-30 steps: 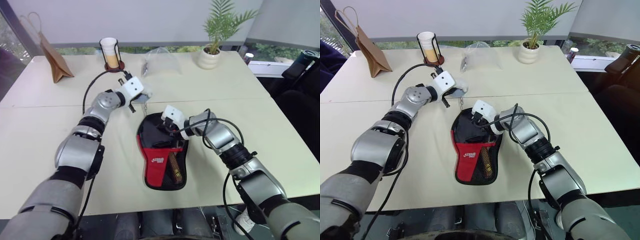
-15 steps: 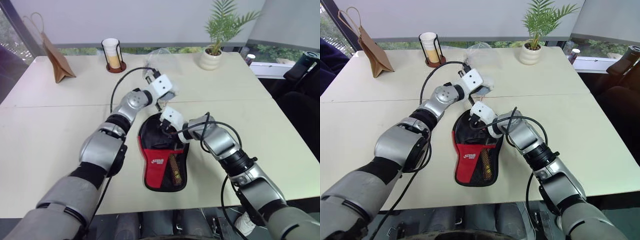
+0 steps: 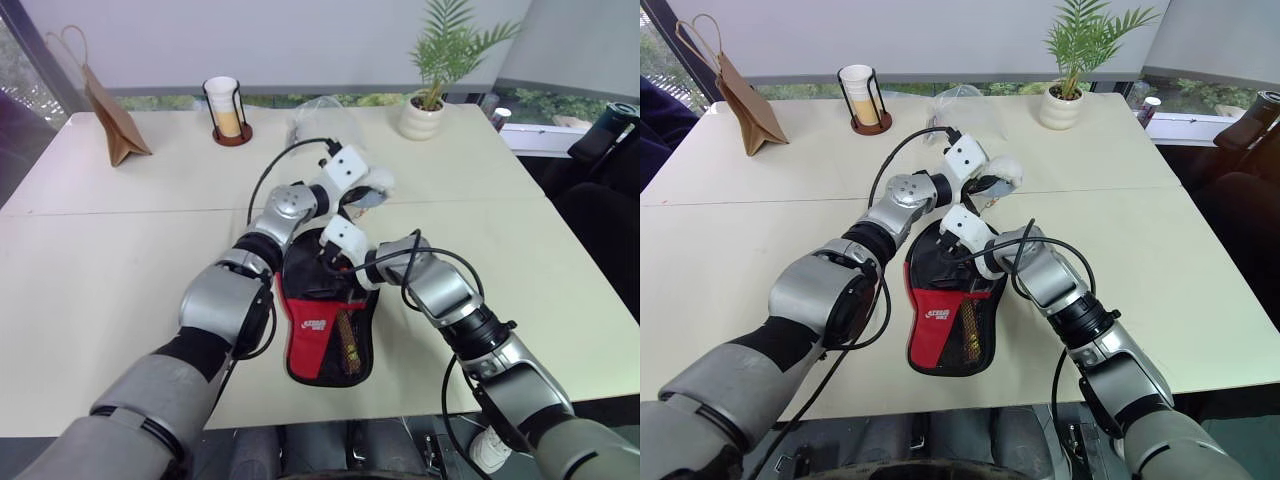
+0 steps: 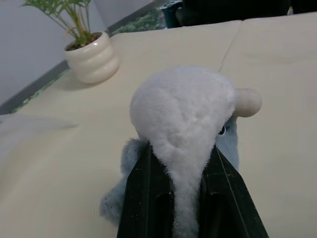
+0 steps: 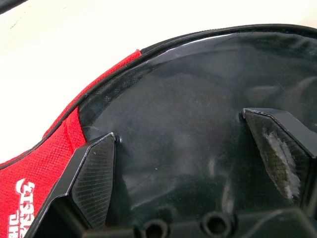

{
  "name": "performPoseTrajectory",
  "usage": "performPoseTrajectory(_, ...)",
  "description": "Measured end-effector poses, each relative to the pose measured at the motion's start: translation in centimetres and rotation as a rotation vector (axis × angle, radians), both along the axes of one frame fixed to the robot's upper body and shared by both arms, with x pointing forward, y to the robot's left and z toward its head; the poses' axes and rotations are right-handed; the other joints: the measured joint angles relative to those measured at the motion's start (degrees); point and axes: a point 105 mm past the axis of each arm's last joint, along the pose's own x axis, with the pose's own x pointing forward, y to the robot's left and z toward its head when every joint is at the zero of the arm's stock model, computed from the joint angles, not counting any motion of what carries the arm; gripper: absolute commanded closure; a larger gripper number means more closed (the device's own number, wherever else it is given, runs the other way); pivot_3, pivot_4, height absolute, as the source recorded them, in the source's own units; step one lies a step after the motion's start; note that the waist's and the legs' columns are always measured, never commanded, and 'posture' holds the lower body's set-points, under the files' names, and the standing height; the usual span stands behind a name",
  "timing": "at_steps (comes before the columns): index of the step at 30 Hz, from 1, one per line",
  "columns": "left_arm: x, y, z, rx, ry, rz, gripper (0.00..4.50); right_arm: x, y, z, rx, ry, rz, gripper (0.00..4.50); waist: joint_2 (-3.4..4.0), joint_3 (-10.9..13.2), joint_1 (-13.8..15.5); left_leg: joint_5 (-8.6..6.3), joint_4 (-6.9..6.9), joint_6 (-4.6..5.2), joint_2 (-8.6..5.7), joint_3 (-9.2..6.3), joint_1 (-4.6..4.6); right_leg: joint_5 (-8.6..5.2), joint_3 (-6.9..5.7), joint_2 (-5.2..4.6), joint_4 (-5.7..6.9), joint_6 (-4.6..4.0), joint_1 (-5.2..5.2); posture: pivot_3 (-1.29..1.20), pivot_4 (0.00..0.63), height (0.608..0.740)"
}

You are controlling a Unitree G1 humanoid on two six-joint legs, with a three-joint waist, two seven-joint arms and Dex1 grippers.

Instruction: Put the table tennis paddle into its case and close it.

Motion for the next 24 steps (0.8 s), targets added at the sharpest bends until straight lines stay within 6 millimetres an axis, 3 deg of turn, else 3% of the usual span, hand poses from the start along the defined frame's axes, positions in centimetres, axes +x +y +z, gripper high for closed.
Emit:
performPoseTrajectory(4, -0.3, 0.0, 0.0, -0.045, 0.054, -0.036, 2.74, 0.0, 0.0, 0.0, 0.000, 0.000, 0.000, 0.00, 0.00, 0.0, 0.0, 0.00, 0.00, 0.00, 0.00, -0.02, 0.00, 0.00, -0.01, 0.00, -0.01, -0.01, -0.01, 0.00, 0.150, 0.740)
performPoseTrajectory(9, -1.0, -0.5, 0.8, -0.093, 0.092, -0.127, 0.12, 0.2, 0.1, -0.1, 0.004, -0.001, 0.011, 0.00, 0.11, -0.1, -0.1, 0.00, -0.02, 0.00, 0.00, -0.07, 0.01, -0.01, -0.02, 0.00, -0.03, -0.03, 0.00, 0.00, 0.150, 0.740)
performPoseTrajectory(15, 0.1, 0.7, 1.8, -0.173, 0.094, -0.035, 0.12, 0.4, 0.1, -0.1, 0.007, -0.002, 0.027, 0.00, 0.15, -0.1, -0.1, 0.00, -0.02, 0.00, 0.00, -0.17, 0.02, -0.02, -0.02, -0.01, -0.03, -0.03, 0.01, 0.00, 0.150, 0.740)
performPoseTrajectory(24, 2.4, 6.7, 6.8, -0.344, 0.038, 0.108, 0.12, 0.8, -0.6, 0.3, 0.012, -0.008, 0.038, 0.00, 0.16, 0.0, 0.1, -0.01, -0.03, 0.00, -0.03, -0.18, -0.03, -0.02, -0.03, -0.04, -0.04, -0.03, -0.07, 0.00, 0.150, 0.740)
